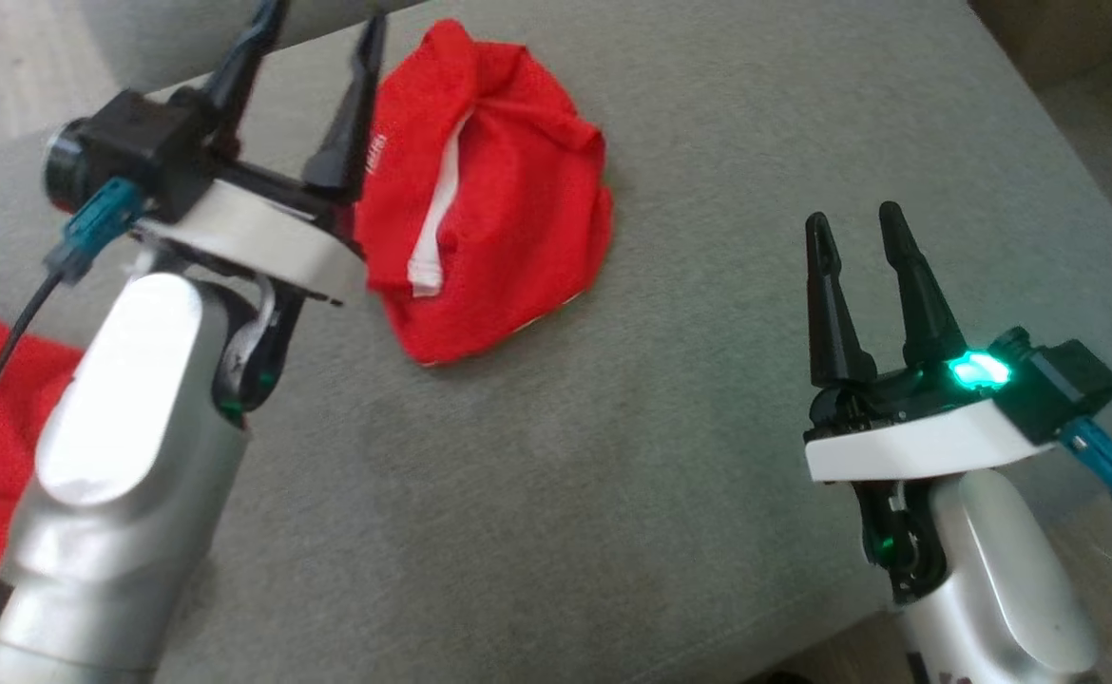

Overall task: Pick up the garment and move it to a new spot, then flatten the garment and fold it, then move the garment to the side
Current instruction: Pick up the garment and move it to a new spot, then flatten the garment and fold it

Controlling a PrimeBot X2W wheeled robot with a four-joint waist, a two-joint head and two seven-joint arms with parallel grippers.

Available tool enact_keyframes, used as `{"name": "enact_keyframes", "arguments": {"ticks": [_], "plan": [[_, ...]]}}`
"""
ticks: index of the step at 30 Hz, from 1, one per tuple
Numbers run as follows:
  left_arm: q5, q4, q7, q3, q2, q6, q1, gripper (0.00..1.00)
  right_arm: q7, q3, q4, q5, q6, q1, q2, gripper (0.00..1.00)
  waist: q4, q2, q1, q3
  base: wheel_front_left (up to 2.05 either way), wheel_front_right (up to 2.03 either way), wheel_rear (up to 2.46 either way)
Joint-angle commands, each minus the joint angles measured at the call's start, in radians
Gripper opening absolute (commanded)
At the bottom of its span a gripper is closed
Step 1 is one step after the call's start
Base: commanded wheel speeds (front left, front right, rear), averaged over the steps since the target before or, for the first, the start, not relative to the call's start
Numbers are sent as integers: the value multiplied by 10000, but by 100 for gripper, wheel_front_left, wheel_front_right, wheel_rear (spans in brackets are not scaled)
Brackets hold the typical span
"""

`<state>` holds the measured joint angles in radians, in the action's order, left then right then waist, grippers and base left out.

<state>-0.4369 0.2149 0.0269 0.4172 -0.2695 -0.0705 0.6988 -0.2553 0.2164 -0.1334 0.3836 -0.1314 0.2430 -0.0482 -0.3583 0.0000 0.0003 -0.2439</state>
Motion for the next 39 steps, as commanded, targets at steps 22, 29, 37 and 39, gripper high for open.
{"name": "enact_keyframes", "arguments": {"ticks": [22,29,37,39], "plan": [[-255,-1598,-2846,-1617,-191,1490,-6366,100,-65,-383,-806,-1490,7,-1332,-20,100,3886,0,-3,2474,0,0,0],[160,-2083,-2883,-2331,631,1480,-7382,100,-65,-352,-865,-1511,7,-1543,-20,100,3964,0,-3,2600,0,0,0],[627,-2054,-2885,-2763,1055,1009,-7412,100,-65,-267,-843,-1533,7,-1426,-20,100,3989,0,-3,2551,0,0,0],[770,-1999,-2886,-2876,1209,813,-7319,100,-65,-155,-834,-1618,7,-1268,-20,100,4088,0,-3,2400,0,0,0]]}}
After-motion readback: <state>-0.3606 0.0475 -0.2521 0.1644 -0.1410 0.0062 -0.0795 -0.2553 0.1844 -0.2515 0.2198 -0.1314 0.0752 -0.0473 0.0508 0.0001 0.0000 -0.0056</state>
